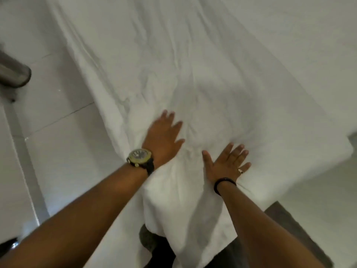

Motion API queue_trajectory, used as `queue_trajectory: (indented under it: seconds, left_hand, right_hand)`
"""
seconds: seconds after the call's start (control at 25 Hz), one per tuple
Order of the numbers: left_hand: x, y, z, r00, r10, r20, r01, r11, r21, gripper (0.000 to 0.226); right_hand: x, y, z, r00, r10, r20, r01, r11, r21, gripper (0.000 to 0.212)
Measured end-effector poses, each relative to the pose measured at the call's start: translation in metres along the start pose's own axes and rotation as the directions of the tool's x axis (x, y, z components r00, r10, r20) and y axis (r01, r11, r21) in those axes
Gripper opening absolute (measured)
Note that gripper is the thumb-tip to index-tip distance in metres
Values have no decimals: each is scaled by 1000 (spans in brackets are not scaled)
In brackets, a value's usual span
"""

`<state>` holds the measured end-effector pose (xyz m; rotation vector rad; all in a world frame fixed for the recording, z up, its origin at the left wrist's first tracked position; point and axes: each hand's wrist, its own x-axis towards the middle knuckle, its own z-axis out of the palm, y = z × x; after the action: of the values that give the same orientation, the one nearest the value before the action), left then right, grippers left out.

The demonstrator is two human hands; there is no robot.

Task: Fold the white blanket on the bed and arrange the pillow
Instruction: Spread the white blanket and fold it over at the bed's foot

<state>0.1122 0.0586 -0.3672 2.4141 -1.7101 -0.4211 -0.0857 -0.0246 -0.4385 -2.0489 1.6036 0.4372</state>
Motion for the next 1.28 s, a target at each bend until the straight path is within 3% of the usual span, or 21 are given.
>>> queue_trajectory:
  seconds: [0.08, 0.2, 0.36, 0.56, 0.88, 1.0, 1.04, 1.12, 1.2, 1.28]
  left_hand:
    - [30, -37, -3, 975, -11, 221, -28, 984, 176, 87]
    - [59, -70, 19, 915, -65, 399, -102, 918, 384, 105]
    - [75, -72, 48, 873, -133, 470, -53, 931, 361, 115]
    - [84, -73, 50, 793, -178, 583, -40, 939, 341, 119]
    - [98, -76, 50, 698, -95, 709, -83, 974, 212, 117]
    - [111, -85, 43, 600, -7, 800, -180, 973, 143, 127]
    - [117, -86, 29, 539, 31, 842, -236, 965, 116, 133]
    - [133, -95, -10, 452, 185, 873, -349, 937, -18, 137]
    - [147, -132, -53, 457, 408, 790, -495, 855, -155, 130]
    - [162, -195, -83, 512, 516, 687, -708, 706, -3, 132]
  right_hand:
    - [4, 3, 13, 996, 8, -91, -8, 1000, -5, 111]
    - [6, 6, 29, 971, -21, -237, 25, 1000, 11, 104]
    - [19, 7, 42, 932, -23, -363, 40, 998, 40, 98]
    - [24, 11, 56, 913, 2, -409, 22, 998, 56, 97]
    - [26, 8, 57, 884, 70, -462, -60, 998, 37, 91]
    - [18, -13, 41, 892, 240, -382, -259, 966, 4, 86]
    - [11, -31, 32, 875, 372, -310, -376, 925, 47, 87]
    - [-8, -79, 15, 796, 573, -194, -510, 809, 293, 98]
    - [-38, -144, 13, 831, 543, -126, -421, 760, 496, 114]
    - [-77, -205, 39, 921, 376, -102, -293, 840, 456, 109]
